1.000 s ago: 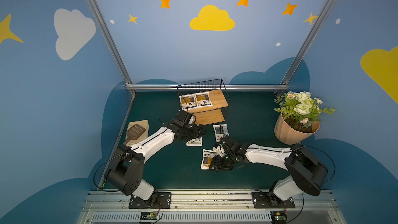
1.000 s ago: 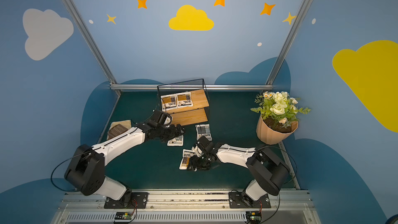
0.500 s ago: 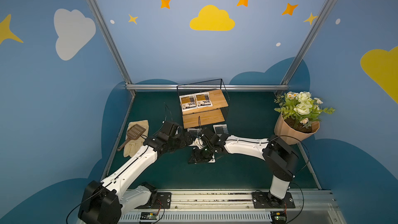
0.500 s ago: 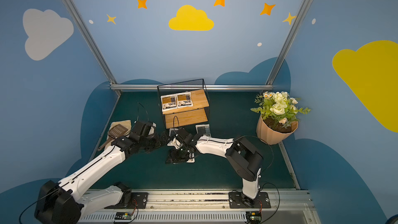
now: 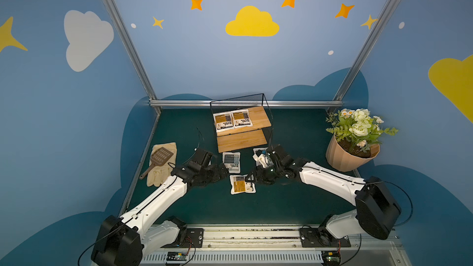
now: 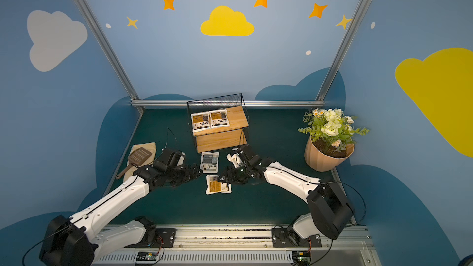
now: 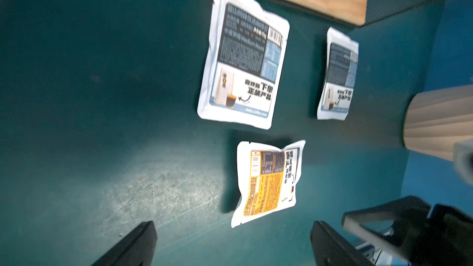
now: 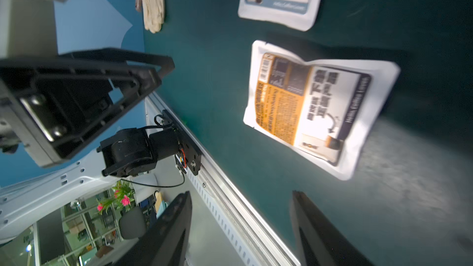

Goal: Place the bagged coffee beans on the shelf by color
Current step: Adjust the bagged coffee beans at the center of the board, then pick up the bagged coffee beans at the center of the board.

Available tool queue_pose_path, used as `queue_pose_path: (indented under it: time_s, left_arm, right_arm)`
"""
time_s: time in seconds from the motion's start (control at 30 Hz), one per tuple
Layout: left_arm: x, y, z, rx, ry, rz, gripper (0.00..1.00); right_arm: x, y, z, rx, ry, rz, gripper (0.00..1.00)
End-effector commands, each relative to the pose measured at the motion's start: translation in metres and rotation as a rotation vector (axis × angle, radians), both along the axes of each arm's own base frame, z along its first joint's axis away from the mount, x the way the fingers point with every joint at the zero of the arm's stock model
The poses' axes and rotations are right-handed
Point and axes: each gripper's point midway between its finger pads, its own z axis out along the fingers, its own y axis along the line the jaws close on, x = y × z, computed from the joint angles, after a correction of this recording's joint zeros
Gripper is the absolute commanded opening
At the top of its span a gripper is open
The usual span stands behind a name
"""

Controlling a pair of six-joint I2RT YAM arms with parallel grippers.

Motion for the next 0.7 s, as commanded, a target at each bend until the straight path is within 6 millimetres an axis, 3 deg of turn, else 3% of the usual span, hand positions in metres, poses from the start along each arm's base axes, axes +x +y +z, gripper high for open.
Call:
queue_pose_path:
  time_s: [0.0,0.3,0.67]
  left_arm:
    - [-0.014,-0.001,-0.014,0.092,0.026,-0.061,1.0]
    - [-0.029,-0.006,-0.051,0.265,0.099,-0.135,1.0]
    - [-0.014,-0.015,-0.063,0.334,0.094,-0.174,1.0]
  right_arm:
    - [0.002,-0.018,-0.009,-0.011,0.028,-0.028,0.66]
    - [0.014,-0.031,-0.029,0.022,0.075,-0.107,0.66]
    - [0.016,-0.032,-0.055,-0.001,0.11,-0.123,0.65]
